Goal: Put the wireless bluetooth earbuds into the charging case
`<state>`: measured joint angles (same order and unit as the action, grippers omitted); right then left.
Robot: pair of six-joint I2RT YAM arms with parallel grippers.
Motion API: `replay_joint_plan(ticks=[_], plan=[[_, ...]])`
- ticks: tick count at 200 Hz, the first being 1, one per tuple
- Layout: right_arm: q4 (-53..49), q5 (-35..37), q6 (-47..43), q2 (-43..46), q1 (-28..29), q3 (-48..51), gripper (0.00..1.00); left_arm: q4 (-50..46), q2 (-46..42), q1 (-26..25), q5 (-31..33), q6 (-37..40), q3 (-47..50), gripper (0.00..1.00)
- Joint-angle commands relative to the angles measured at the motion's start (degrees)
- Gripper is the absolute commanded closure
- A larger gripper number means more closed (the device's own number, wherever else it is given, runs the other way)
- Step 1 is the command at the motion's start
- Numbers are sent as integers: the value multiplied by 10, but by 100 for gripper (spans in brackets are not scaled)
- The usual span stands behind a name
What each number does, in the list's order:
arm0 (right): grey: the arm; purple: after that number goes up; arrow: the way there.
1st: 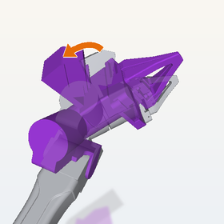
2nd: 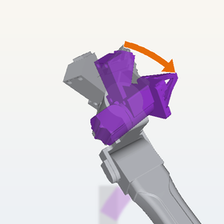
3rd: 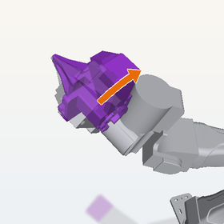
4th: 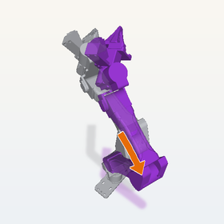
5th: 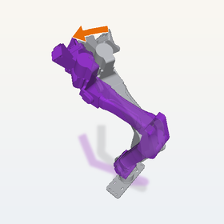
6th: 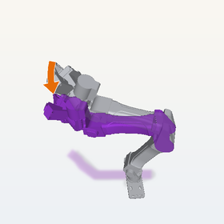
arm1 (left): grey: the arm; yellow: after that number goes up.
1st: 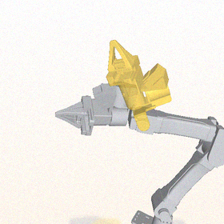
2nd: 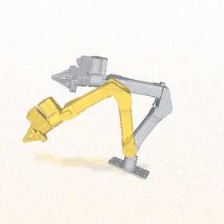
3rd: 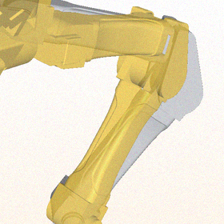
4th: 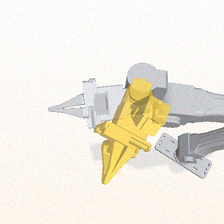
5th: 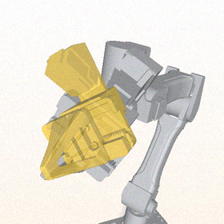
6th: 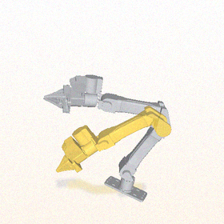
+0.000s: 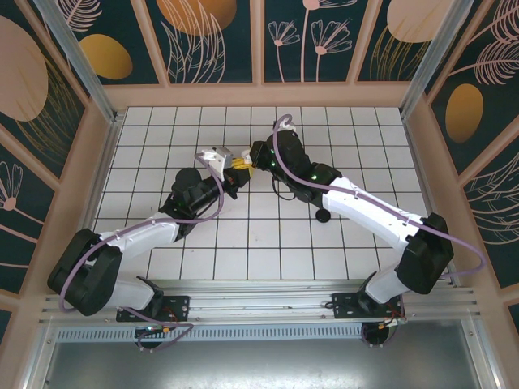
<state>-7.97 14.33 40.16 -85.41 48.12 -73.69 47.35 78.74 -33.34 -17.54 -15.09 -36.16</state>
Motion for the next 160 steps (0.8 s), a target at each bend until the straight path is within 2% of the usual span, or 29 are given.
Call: replay_joint_plan(ticks=[1, 160], plan=[[-31, 0, -16, 15, 6, 2, 83, 36, -17, -2, -7, 14, 0, 95], [-78, -72, -1, 4, 16, -28, 83, 40, -13, -1, -15, 29, 0, 95]])
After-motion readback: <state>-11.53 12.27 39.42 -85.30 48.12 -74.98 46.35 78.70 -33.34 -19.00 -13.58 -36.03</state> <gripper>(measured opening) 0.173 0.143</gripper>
